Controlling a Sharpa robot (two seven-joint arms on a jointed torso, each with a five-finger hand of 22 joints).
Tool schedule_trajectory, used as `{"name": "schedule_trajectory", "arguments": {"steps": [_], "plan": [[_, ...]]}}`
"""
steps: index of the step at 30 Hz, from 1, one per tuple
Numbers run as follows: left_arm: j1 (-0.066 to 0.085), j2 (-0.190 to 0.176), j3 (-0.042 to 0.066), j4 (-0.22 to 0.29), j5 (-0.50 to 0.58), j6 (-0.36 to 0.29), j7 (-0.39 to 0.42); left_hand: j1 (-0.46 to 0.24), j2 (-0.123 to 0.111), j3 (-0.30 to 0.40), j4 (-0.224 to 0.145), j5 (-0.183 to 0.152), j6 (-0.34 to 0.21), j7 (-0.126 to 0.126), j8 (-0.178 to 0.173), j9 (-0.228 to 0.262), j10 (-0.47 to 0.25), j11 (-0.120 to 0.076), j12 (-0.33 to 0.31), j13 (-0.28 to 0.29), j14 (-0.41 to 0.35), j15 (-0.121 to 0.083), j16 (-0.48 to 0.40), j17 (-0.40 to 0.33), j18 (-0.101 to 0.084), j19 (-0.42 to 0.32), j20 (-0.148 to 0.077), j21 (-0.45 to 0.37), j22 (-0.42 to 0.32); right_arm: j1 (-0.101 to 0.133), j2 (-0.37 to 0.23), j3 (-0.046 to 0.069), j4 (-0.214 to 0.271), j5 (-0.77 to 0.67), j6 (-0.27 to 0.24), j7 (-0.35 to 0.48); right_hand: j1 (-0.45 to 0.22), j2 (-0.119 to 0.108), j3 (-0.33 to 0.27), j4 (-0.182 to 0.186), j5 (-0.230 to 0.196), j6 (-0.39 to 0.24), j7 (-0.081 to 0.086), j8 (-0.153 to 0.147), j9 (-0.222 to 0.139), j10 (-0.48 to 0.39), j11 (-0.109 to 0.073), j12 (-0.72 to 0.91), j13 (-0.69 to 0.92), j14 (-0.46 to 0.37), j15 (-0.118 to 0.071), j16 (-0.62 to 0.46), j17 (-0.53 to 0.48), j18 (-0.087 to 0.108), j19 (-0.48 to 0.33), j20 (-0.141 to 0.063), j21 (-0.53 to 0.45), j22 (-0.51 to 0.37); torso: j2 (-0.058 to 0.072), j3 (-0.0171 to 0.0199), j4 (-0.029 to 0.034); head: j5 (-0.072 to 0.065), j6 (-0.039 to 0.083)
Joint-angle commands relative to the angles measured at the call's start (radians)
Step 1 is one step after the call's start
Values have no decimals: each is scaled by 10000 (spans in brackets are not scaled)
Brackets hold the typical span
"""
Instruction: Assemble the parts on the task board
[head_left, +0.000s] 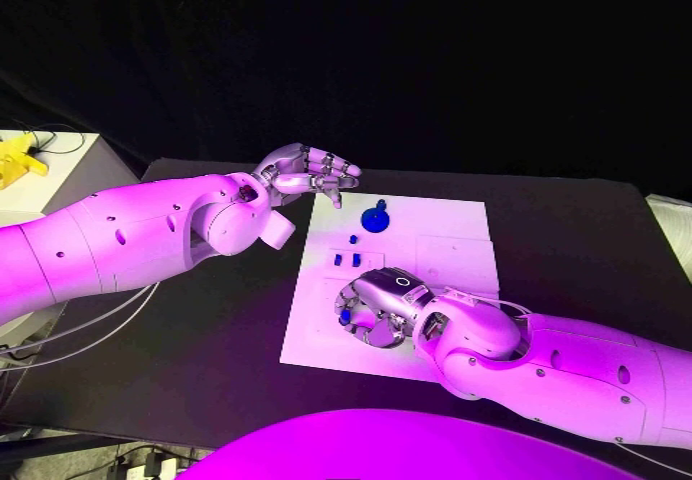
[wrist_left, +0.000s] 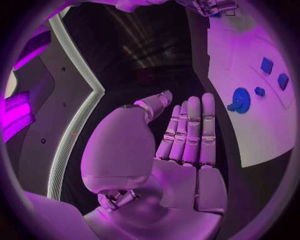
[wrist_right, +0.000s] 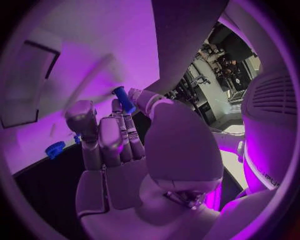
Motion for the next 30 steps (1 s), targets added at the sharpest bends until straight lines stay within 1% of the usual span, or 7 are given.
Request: {"name": "schedule_trajectory", "arguments": {"steps": [1,11,17,19,22,24,30], "plan": [[2,1,7,20,60,166,20,5,33,-64,-17,26,-43,11,-22,-10,-50,-12,67,-16,-20,67,-37,-10,138,66,8,-36,-9,-8,-11,-3,4,54,65,333,19,-74,-76,-23,-41,-67,15,-75,-24,-119,4,40,10,-122,31,-84,-84,166,-104,14,-145,-60,-1,6,-1,-16,2],[2,-12,6,20,60,200,-24,3,37,-79,-2,26,-57,16,-21,-17,-74,-7,90,-22,-25,74,-39,-14,138,75,14,-65,-31,-8,-91,-4,31,58,-478,259,80,-43,-316,-100,-6,-201,78,-231,-98,-520,69,189,28,-397,94,-261,-491,261,-370,77,-774,-325,2,7,-1,-57,2],[2,-13,6,17,60,219,-47,2,37,-83,1,26,-61,17,-20,-18,-81,-5,95,-23,-27,75,-40,-16,138,77,15,-72,-37,-8,-157,-4,55,133,-1060,271,421,161,-1435,-84,55,-758,164,-760,-339,-1560,211,684,64,-1101,232,-673,-1590,467,-983,212,-2207,-917,-3,4,-1,-113,2],[2,-14,6,17,60,222,-53,2,37,-83,1,26,-61,17,-20,-18,-81,-5,95,-23,-27,75,-40,-16,138,77,15,-72,-37,-8,-180,-3,68,202,-1303,309,1168,612,-3095,289,143,-1220,30,-1145,-600,-2460,365,1177,95,-2226,449,-1480,-3403,726,-1900,388,-4124,-1736,-3,2,-3,-154,2],[2,-17,6,17,60,223,-58,2,37,-83,1,26,-61,17,-20,-18,-81,-5,95,-23,-27,75,-40,-16,138,77,15,-72,-37,-8,-246,-2,111,354,-1624,408,2071,559,-4076,1239,268,-1959,-115,-1481,-932,-3275,537,1606,72,-2671,552,-1549,-3840,722,-2101,482,-4474,-1888,-8,0,-5,-202,2],[2,-11,6,3,60,225,-60,2,37,-83,1,26,-61,17,-20,-18,-81,-5,95,-23,-27,75,-40,-16,138,77,15,-72,-37,0,-348,0,185,556,-1816,502,2355,503,-4234,1649,277,-2273,-249,-1570,-1057,-3402,545,1810,80,-2720,560,-1508,-3957,731,-2104,492,-4539,-1921,-22,2,-8,-241,2],[-1,25,5,-48,65,250,-62,-33,36,-109,36,22,-77,26,-23,-24,-106,4,110,-29,-31,85,-40,-18,135,83,23,-99,-56,156,-1014,46,603,1213,-2201,940,2573,601,-4360,2022,380,-1777,-28,-1444,-974,-3082,435,2329,124,-2586,479,-1373,-4149,752,-1957,430,-4567,-1944,-69,-13,-24,-405,2]]}}
